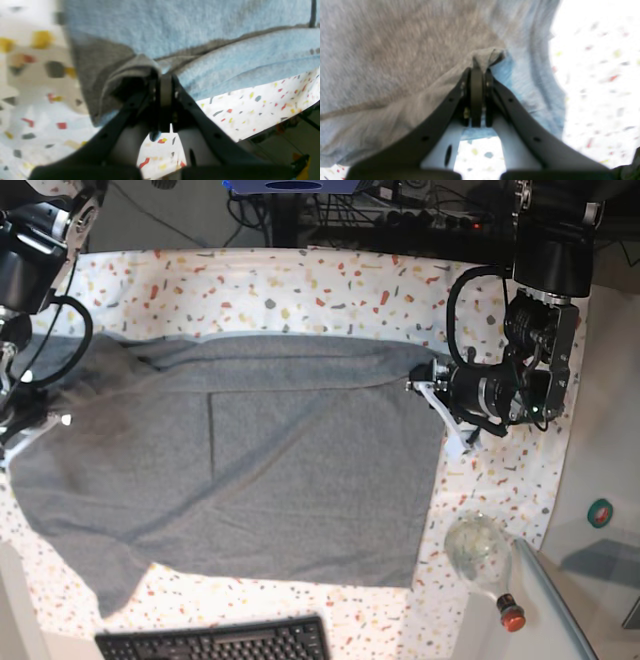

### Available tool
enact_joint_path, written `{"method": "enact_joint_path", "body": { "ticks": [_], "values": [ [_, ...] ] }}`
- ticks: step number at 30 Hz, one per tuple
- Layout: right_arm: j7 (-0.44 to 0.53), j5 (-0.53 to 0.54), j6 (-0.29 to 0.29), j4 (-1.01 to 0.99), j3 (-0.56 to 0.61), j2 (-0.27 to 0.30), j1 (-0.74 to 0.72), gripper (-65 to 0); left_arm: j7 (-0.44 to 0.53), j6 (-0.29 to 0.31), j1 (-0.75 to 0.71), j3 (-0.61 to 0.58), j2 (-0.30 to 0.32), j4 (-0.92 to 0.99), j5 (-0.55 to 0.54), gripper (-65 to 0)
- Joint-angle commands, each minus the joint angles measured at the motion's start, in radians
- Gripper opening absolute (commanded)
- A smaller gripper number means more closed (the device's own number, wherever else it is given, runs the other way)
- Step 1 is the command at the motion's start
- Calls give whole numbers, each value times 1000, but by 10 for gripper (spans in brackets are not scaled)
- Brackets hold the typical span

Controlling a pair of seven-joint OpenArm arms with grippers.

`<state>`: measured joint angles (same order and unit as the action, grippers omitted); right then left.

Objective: Layout the t-shirt on the table in an organized manner, then fold the t-shirt properly
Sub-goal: 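Release the t-shirt edge and reposition both grippers along it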

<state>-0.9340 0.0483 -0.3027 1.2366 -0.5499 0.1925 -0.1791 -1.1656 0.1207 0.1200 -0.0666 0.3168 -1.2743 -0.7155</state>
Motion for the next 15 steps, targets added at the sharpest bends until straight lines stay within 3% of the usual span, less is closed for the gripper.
{"method": "enact_joint_path", "body": {
  "ticks": [1,6,9,11,15],
  "values": [
    [17,2,4,12,-5,20,-23,-650,16,3,19,9,17,-14,-10,-650],
    [19,3,3,24,-6,19,-20,-635,19,3,36,15,17,-23,-10,-650],
    [34,6,0,145,-9,11,23,-423,79,3,37,15,18,-81,-11,-634],
    [73,6,0,248,-9,6,79,-348,148,3,16,15,20,-127,-11,-469],
    [96,6,0,420,-19,-18,174,-330,224,4,-16,15,22,-196,-16,-155]
  ]
}}
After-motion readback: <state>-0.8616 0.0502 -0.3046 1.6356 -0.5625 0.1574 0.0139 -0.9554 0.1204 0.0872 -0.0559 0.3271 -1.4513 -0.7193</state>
